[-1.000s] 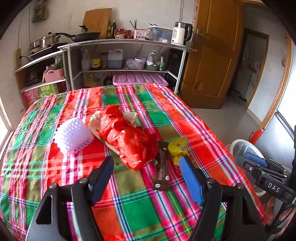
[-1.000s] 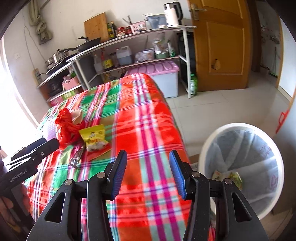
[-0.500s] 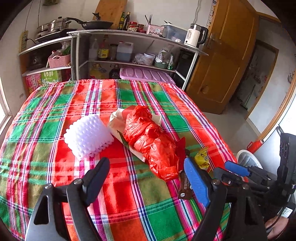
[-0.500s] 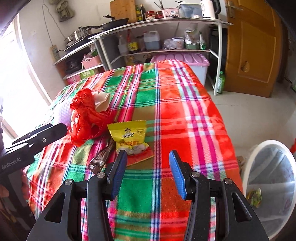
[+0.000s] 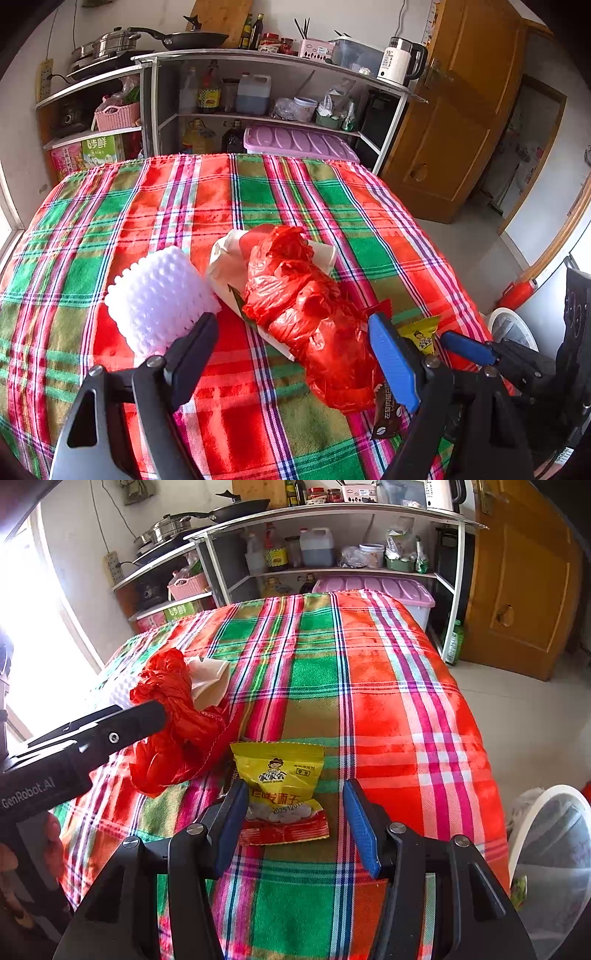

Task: Collect trash
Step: 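Move both tools back to the table toward the yellow snack bag and red bag, then grasp the yellow snack bag with the right tool while the left tool grasps the red plastic bag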

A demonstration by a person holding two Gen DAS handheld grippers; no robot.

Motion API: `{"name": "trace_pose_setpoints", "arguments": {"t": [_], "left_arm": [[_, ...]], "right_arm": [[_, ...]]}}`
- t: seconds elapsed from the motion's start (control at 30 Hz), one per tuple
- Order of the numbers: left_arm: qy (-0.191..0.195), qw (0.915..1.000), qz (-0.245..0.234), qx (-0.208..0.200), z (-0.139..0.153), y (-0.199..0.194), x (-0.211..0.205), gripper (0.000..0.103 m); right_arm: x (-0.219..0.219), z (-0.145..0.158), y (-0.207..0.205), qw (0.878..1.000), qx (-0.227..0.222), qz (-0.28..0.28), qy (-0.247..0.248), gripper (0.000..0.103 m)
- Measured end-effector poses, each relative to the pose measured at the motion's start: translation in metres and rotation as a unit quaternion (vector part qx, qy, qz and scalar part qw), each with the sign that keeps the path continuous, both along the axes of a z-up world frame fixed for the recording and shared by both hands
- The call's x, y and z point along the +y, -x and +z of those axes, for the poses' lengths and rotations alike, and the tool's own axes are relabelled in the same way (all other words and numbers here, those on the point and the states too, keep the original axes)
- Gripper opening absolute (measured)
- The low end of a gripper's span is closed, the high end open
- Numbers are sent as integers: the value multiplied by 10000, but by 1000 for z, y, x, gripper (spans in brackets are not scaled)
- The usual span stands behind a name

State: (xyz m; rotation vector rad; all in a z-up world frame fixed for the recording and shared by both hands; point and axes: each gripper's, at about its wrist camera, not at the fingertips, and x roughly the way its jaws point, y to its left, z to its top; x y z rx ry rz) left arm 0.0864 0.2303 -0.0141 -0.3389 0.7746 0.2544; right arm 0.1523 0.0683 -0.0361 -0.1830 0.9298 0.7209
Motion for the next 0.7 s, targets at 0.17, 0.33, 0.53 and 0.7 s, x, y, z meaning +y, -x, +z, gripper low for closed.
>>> {"name": "trace_pose_setpoints", "arguments": {"t": [0.17,0.33,0.53,0.7], "left_arm": [[-38,10000,21,-23,-1,-1,0,77],[24,10000,-65,35,-4,-3,0,62],[-17,10000,-96,13,-4,-3,-1,48],[-71,9999,-134,-1,-3,-3,-2,45]], "right_arm": [[3,-3,-3,10000,16,-9,30,54],[0,-4,-3,10000,43,-33,-36,51],[2,-5,-3,10000,15,-27,-20,41],[1,-6,-1,10000,-39,-38,-15,37]]}}
